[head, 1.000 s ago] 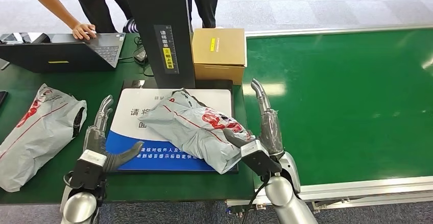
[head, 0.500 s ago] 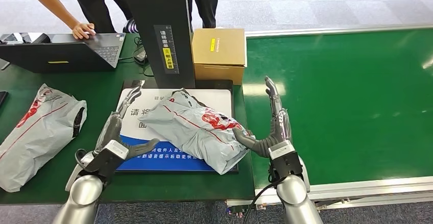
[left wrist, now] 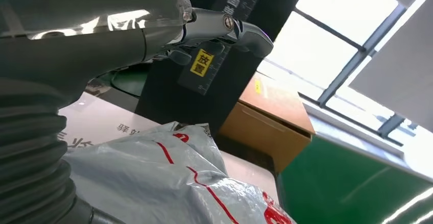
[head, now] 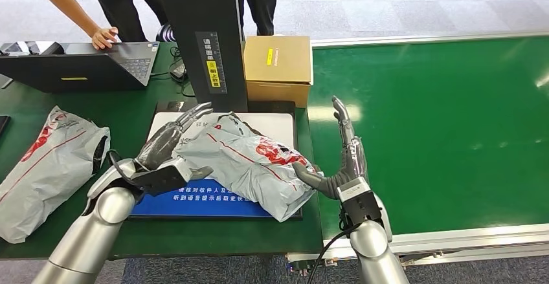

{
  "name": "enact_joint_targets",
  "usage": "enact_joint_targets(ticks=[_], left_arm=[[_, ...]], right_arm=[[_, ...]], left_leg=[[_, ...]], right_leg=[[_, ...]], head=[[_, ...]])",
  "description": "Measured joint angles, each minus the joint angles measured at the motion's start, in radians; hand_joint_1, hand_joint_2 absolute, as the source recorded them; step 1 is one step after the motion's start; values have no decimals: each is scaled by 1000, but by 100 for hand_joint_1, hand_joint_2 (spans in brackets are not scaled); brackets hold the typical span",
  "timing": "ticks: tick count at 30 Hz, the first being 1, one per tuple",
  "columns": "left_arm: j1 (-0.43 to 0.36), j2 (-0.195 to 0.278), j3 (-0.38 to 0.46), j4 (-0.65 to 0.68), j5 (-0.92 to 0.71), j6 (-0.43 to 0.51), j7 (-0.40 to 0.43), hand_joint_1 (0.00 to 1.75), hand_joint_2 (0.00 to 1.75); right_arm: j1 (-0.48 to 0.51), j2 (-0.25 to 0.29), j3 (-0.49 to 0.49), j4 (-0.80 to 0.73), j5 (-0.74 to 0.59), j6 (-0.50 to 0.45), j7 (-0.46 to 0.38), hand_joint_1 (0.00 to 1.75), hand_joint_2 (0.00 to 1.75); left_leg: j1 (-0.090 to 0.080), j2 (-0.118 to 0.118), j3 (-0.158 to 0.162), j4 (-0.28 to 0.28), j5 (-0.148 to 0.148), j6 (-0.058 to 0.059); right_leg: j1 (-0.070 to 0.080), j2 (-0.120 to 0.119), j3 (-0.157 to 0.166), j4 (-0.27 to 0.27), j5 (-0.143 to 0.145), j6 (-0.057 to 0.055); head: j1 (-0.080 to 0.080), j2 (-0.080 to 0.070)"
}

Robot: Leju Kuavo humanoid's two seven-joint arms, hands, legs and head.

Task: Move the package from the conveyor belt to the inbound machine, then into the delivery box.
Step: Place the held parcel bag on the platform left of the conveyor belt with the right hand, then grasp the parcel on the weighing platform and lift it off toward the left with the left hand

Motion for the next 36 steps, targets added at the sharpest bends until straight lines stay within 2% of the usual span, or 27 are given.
enact_joint_targets(ticks=[6, 14, 25, 30, 33, 36], left_arm=[[-114, 8, -101, 72, -3, -52, 19, 0, 175], [-247, 10, -256, 135, 75, -116, 36, 0, 175], [-262, 55, -419, 133, 165, -147, 45, 0, 175], [-273, 58, -486, 146, 193, -150, 45, 0, 175], [-280, 53, -522, 172, 200, -126, 45, 0, 175], [-282, 37, -544, 217, 198, -58, 45, 0, 175]], right_arm=[[-23, 0, 0, 16, -2, 9, -1, 0, 175], [-59, 1, 0, 39, -16, 23, 9, 0, 175], [-69, 1, 3, 70, -31, 36, -2, 0, 175], [-71, 1, 3, 70, -32, 36, -2, 0, 175], [-72, 1, 3, 73, -31, 36, -4, 0, 175], [-71, 1, 3, 76, -29, 34, -10, 0, 175]], left_leg=[[0, 0, 0, 0, 0, 0], [0, 0, 0, 1, 0, 0], [0, 0, 0, 0, 0, 0], [0, 0, 0, 1, 0, 0], [0, 0, 0, 1, 0, 0], [0, 0, 0, 1, 0, 0]], right_leg=[[0, 0, 0, 0, 0, 0], [0, 0, 0, 1, 0, 0], [0, 0, -1, 2, 0, 0], [0, 0, 0, 2, 0, 0], [0, 0, 0, 2, 0, 0], [0, 0, -1, 2, 0, 0]], head=[[0, 0], [0, 0], [0, 0], [0, 0], [0, 0], [0, 0]])
